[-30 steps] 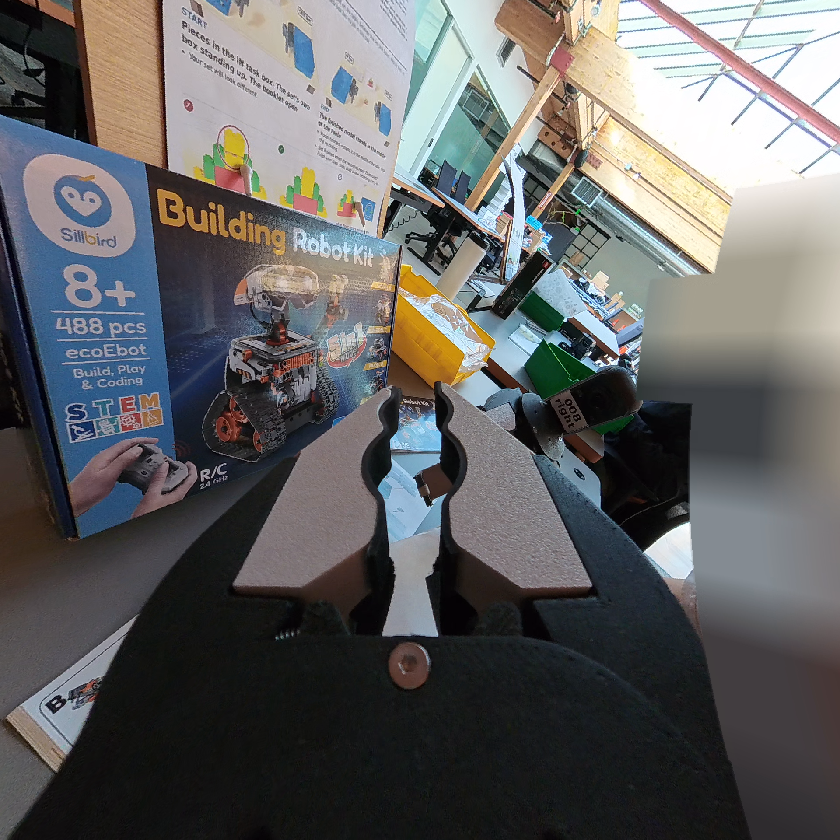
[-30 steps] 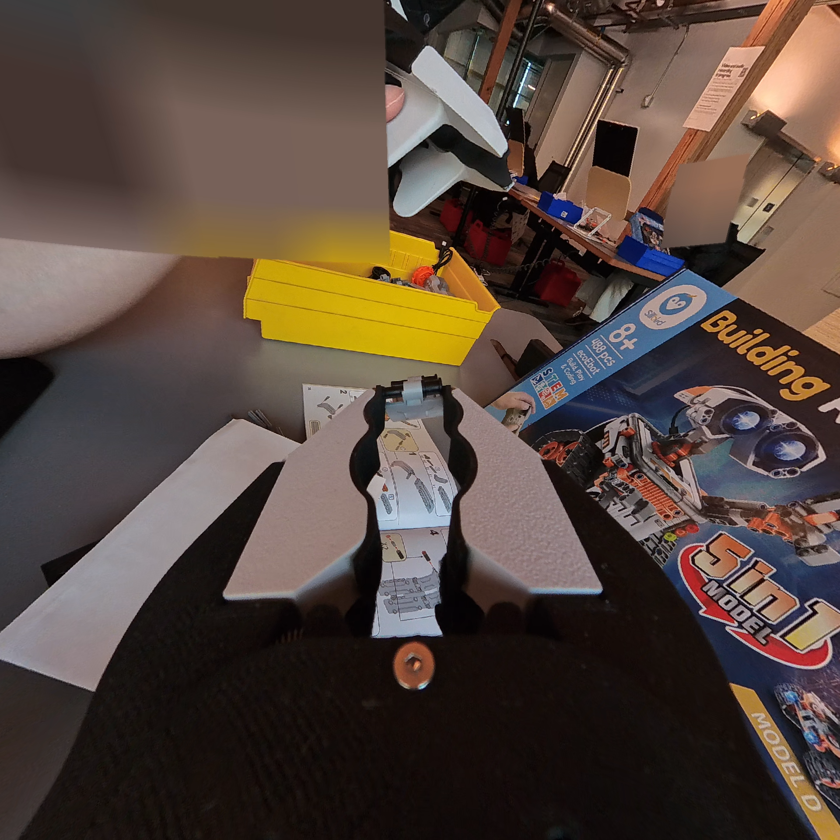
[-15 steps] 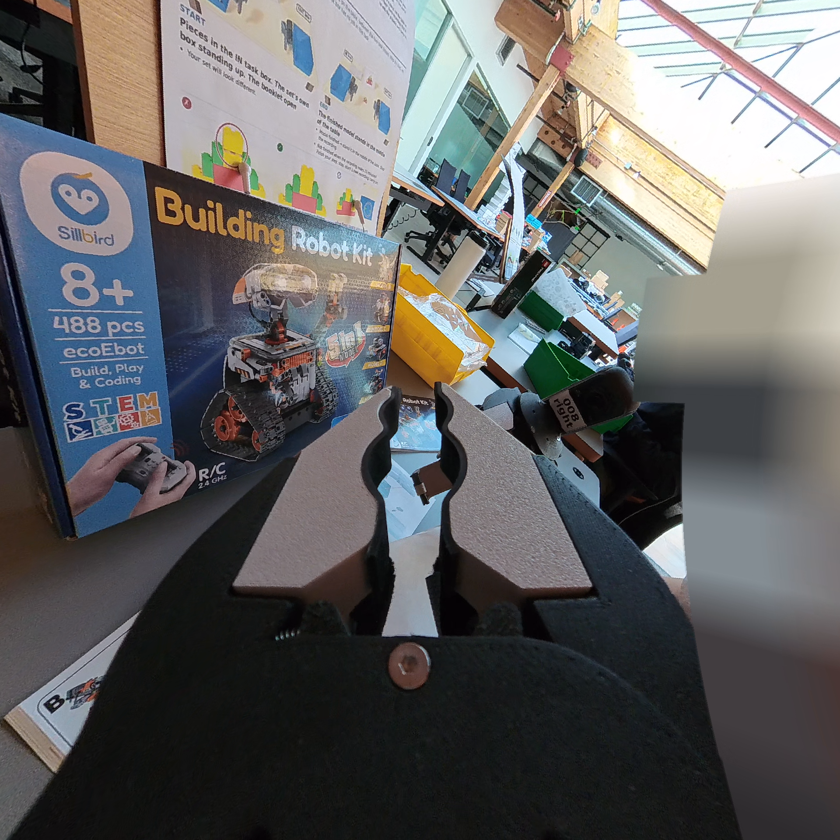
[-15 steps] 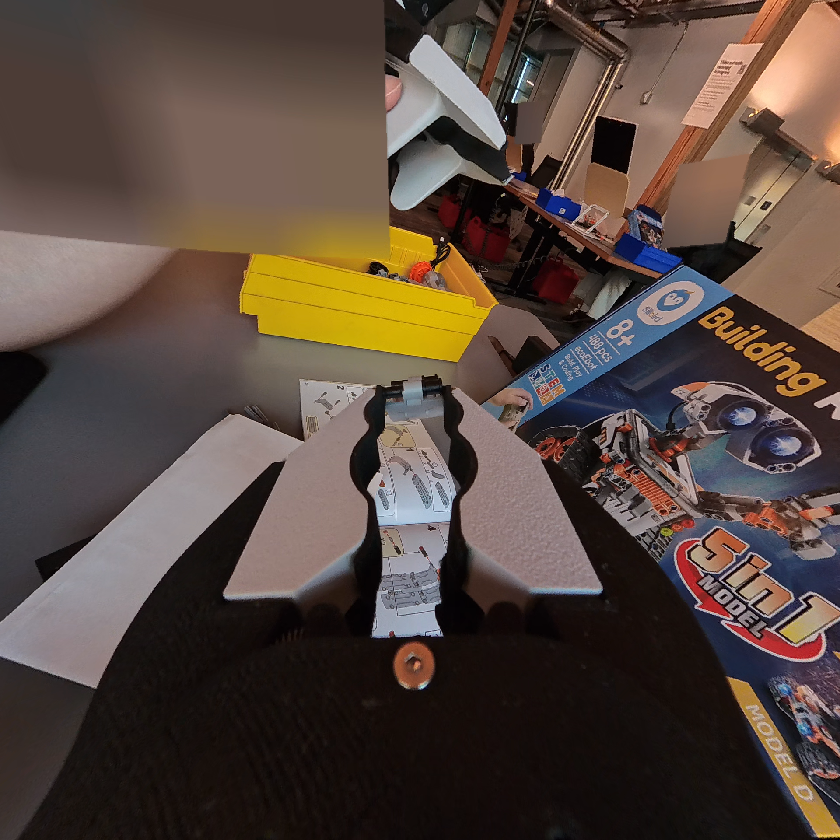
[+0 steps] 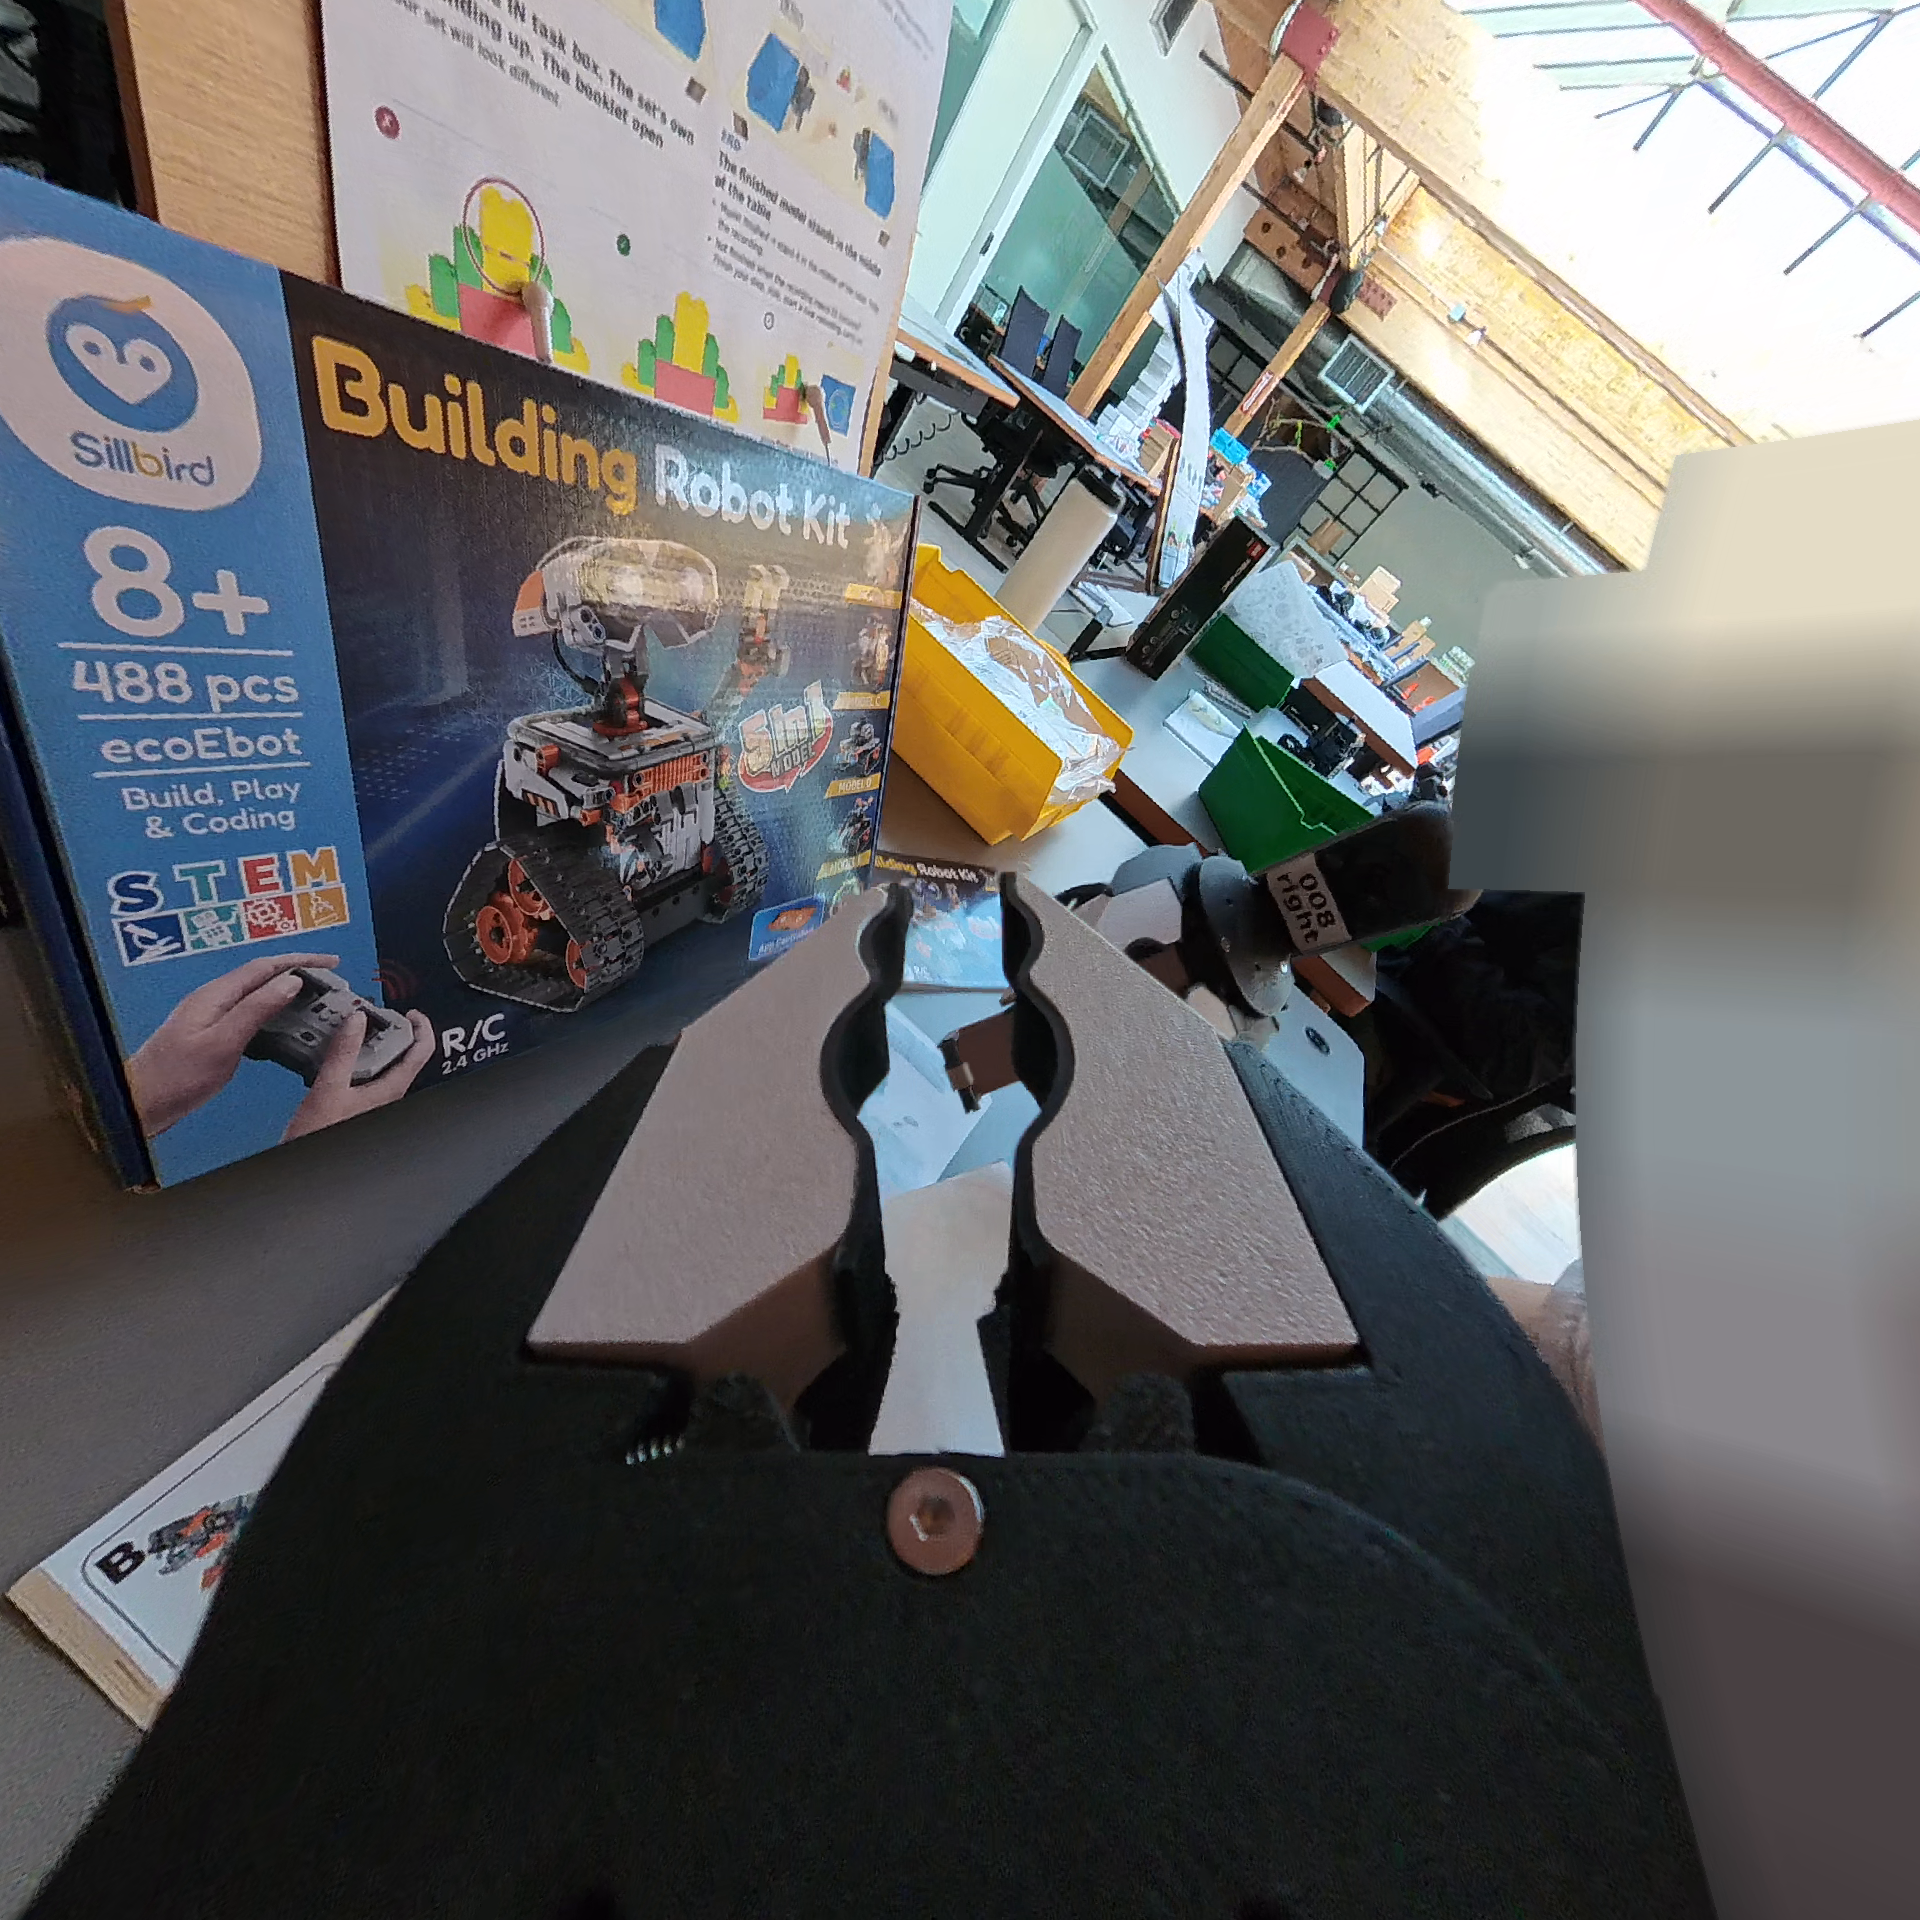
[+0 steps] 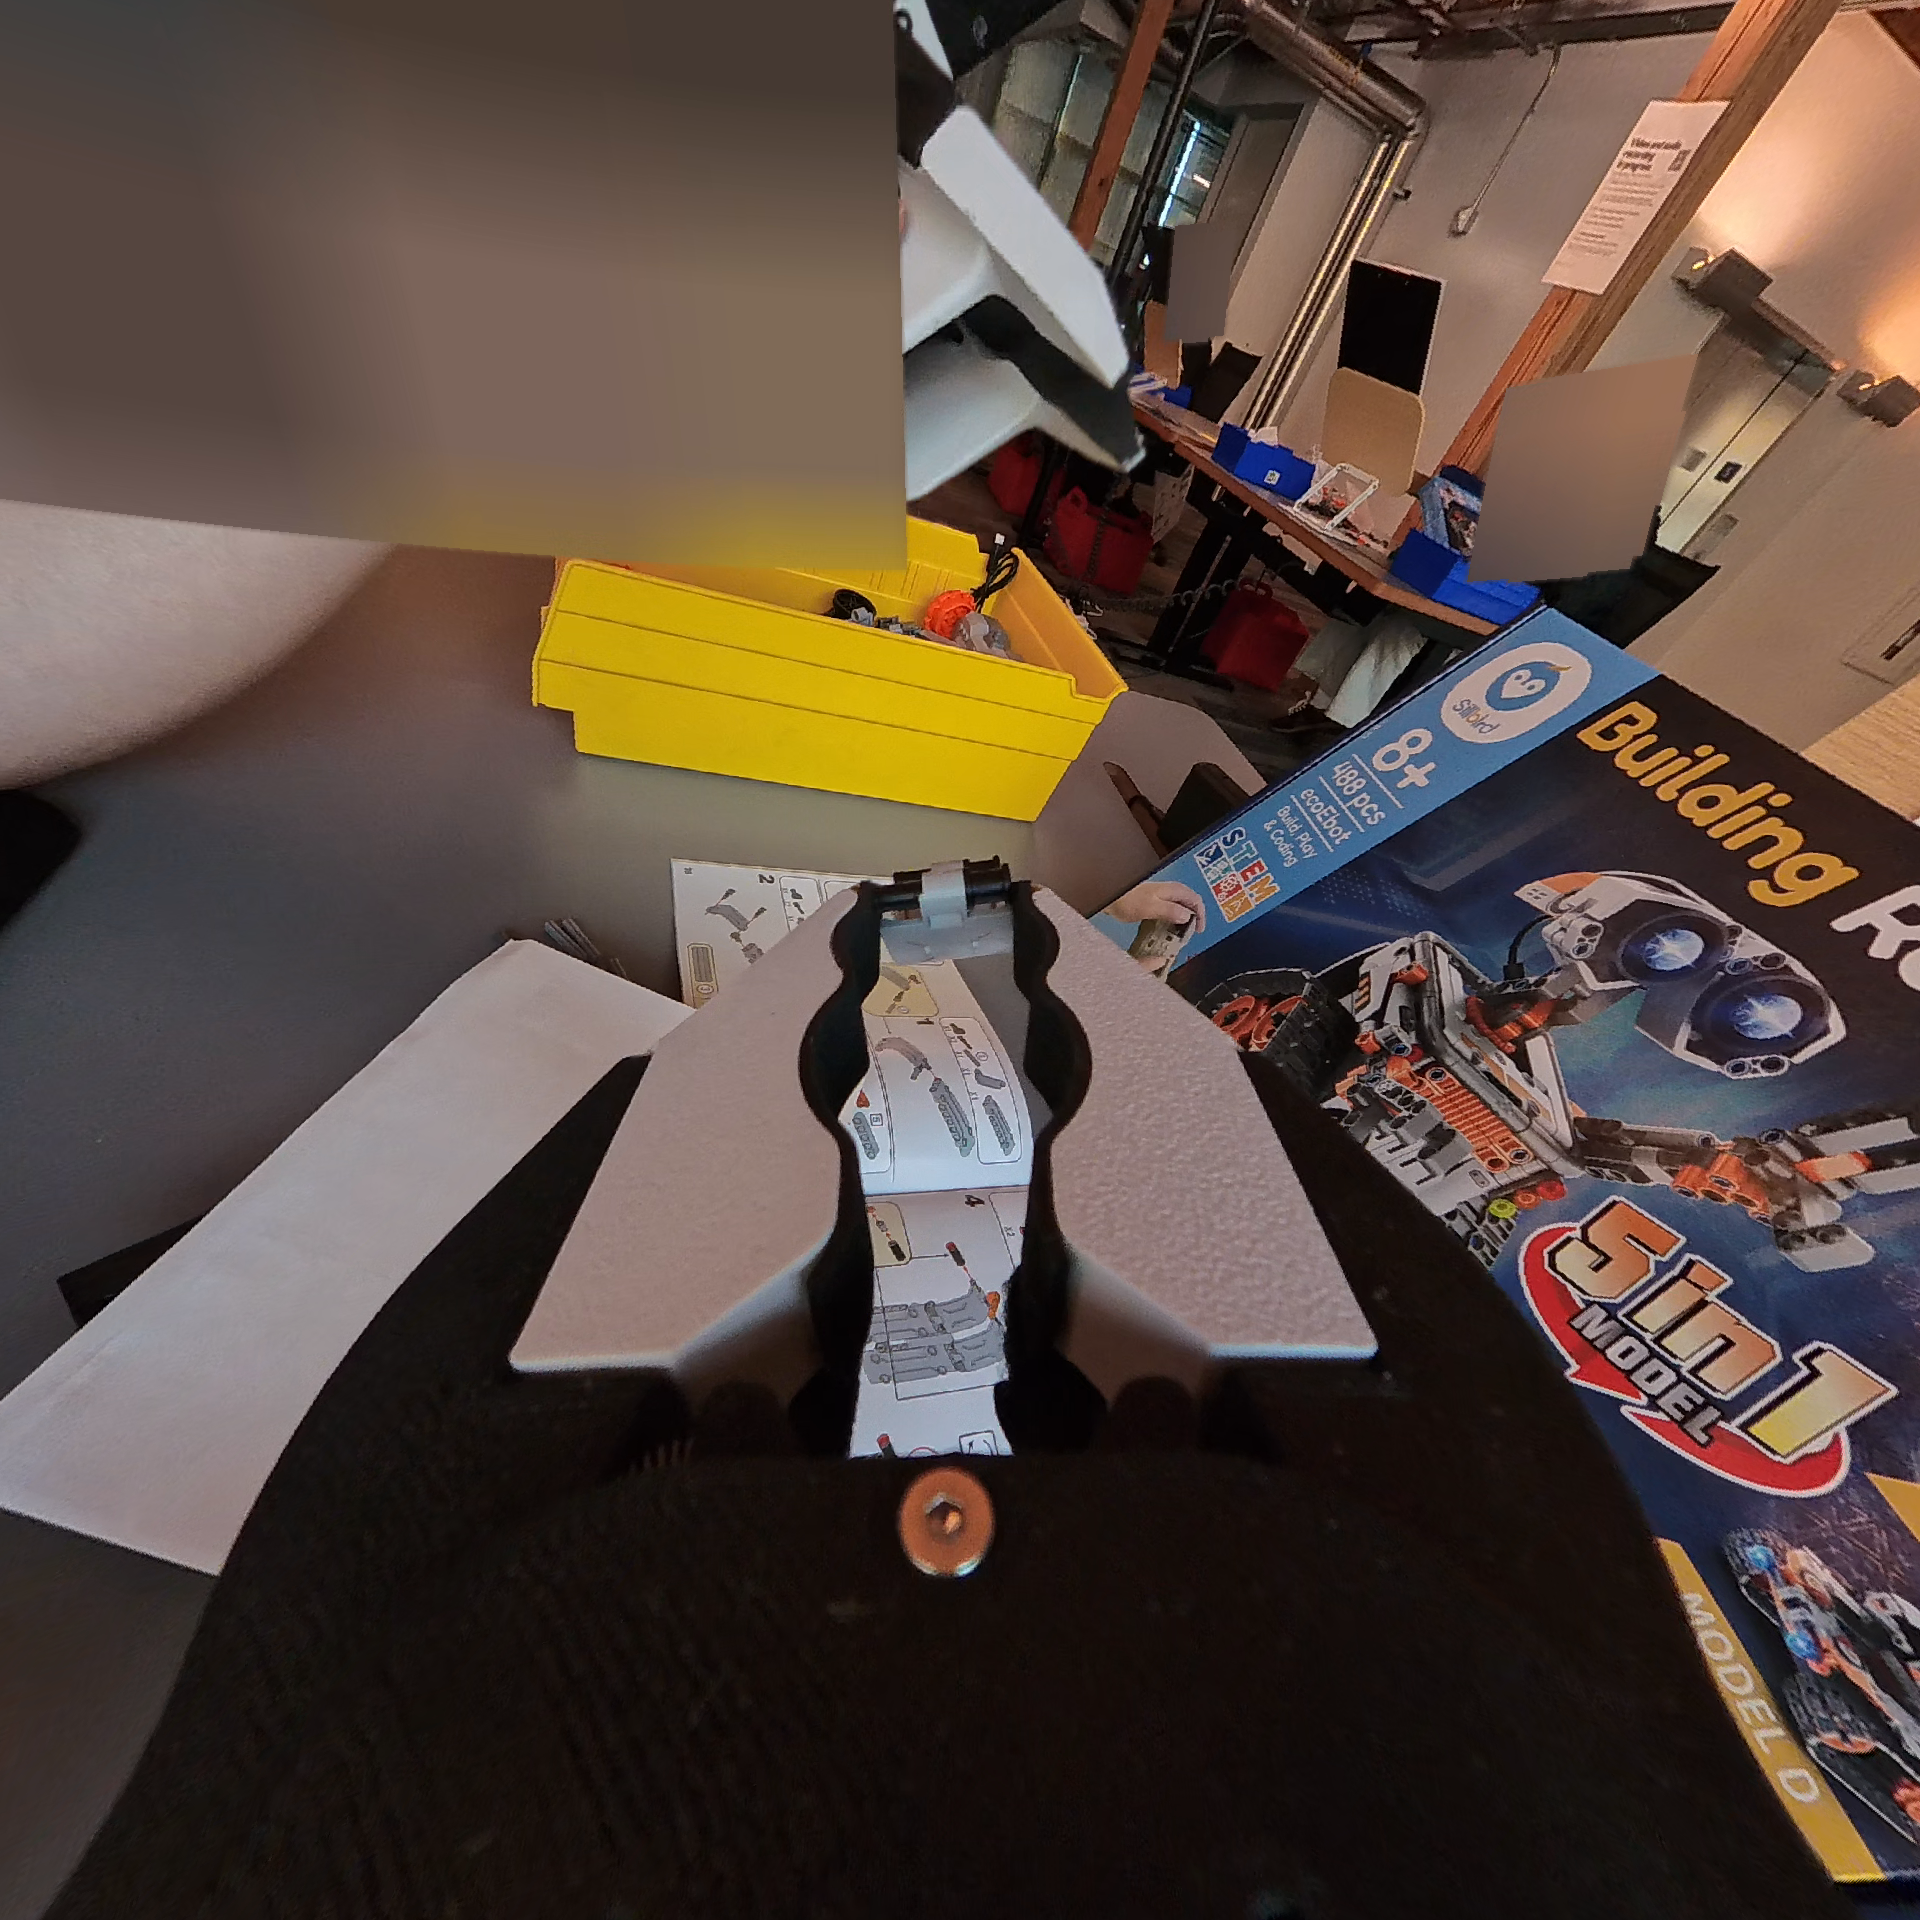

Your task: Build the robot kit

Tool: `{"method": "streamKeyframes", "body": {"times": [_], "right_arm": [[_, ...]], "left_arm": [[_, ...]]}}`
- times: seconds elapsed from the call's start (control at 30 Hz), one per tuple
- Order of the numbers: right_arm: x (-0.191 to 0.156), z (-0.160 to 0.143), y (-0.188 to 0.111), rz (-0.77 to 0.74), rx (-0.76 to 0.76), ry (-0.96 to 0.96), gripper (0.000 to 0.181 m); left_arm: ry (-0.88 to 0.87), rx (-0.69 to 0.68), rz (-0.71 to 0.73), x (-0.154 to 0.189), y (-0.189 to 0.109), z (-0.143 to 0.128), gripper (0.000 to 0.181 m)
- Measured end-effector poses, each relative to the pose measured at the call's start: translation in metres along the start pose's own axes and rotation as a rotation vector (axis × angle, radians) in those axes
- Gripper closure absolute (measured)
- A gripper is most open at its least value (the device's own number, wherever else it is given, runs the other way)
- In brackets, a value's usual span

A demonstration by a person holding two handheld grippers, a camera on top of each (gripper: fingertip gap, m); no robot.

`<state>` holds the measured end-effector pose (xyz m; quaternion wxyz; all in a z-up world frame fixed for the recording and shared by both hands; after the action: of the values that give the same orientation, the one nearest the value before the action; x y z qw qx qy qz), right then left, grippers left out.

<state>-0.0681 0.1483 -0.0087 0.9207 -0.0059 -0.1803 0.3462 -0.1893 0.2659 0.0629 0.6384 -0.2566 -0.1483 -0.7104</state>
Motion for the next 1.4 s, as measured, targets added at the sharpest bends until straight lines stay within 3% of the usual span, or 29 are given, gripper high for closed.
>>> {"method": "streamKeyframes", "body": {"times": [0.2, 0.47, 1.17, 1.4], "right_arm": [[-0.001, 0.0, 0.003, -0.006, -0.001, -0.007, 0.157], [0.0, 0.007, 0.008, -0.053, 0.043, -0.027, 0.157], [-0.003, 0.011, 0.021, -0.081, 0.082, 0.002, 0.157], [0.001, 0.01, 0.019, -0.099, 0.096, 0.02, 0.157]], "left_arm": [[0.013, -0.171, 0.064, -0.009, 0.014, -0.022, 0.159], [-0.017, -0.338, 0.034, -0.013, 0.033, -0.046, 0.153], [-0.04, -0.427, 0.0, -0.013, 0.043, -0.061, 0.159], [-0.052, -0.411, -0.052, -0.008, 0.042, -0.058, 0.175]]}}
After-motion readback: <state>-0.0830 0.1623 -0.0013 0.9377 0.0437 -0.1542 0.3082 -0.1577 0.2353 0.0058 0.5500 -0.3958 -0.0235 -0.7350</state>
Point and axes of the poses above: each gripper's, where its closed fingertips meet, y out along the fingers, z out of its top, x = y × z across the jaws, the point moved 5 cm from there along -y, back along the fingers
